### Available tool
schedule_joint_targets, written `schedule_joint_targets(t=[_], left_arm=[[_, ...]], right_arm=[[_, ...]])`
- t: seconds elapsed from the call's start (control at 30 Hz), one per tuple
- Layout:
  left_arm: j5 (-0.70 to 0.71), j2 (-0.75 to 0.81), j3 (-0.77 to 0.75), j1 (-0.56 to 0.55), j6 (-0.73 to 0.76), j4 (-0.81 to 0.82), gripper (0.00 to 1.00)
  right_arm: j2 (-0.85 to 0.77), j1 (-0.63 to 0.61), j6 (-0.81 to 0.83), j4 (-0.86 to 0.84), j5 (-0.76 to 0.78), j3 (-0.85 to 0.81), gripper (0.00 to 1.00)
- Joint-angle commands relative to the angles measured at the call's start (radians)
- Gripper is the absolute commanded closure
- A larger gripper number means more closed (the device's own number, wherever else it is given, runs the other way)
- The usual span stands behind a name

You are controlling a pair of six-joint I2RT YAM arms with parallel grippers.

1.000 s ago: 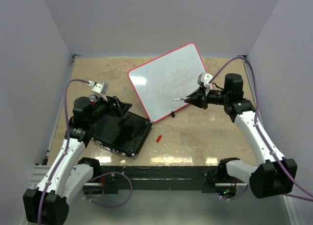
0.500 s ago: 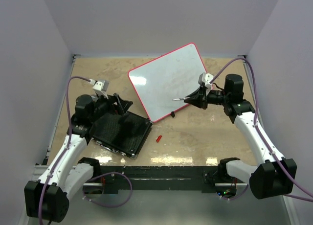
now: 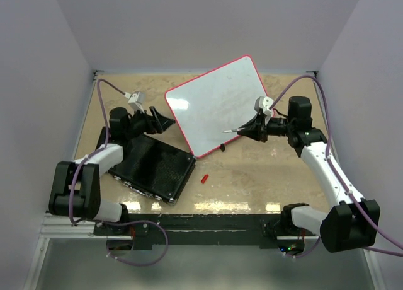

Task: Write a sentence on the whiteboard
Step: Pick up the whiteboard from the center of the board, then move the whiteboard to the center of the board.

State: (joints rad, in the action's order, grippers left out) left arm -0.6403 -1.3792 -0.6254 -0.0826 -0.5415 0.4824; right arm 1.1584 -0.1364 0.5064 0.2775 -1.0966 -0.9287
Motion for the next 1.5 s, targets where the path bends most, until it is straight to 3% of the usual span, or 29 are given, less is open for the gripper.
schedule_joint_targets(t=[0.0,0.37,0.6,0.77,0.9,0.93,1.0,1.47], left_arm=[[-0.078,-0.105,-0.071,0.007,-0.101,0.3,0.16],[-0.09,-0.346,-0.151,0.003,-0.169,0.484,0.3],[-0.159,-0.469,-0.194,-0.002,-0.307,0.694,0.47],[-0.165,-0.527,-0.247,-0.031,-0.318,0.694,0.57],[-0.173,-0.563,-0.284,-0.04,-0.333,0.705,0.75],[-0.174,-0.575,-0.29,-0.042,-0.337,0.709,0.87],[-0.179,-0.577,-0.303,-0.043,-0.351,0.722,1.0],[-0.168,-0.446,-0.506,-0.043,-0.394,0.611,1.0]], right_arm=[[-0.009,0.009,0.026,0.002,-0.04,-0.018,1.0],[0.018,0.012,0.083,0.072,-0.072,-0.052,1.0],[0.024,0.012,0.081,0.074,-0.066,-0.051,1.0],[0.03,0.012,0.078,0.071,-0.06,-0.052,1.0],[0.032,0.012,0.078,0.069,-0.055,-0.05,1.0],[0.034,0.011,0.078,0.069,-0.054,-0.05,1.0],[0.037,0.012,0.078,0.069,-0.052,-0.052,1.0],[0.017,0.032,0.086,0.12,-0.04,-0.09,1.0]])
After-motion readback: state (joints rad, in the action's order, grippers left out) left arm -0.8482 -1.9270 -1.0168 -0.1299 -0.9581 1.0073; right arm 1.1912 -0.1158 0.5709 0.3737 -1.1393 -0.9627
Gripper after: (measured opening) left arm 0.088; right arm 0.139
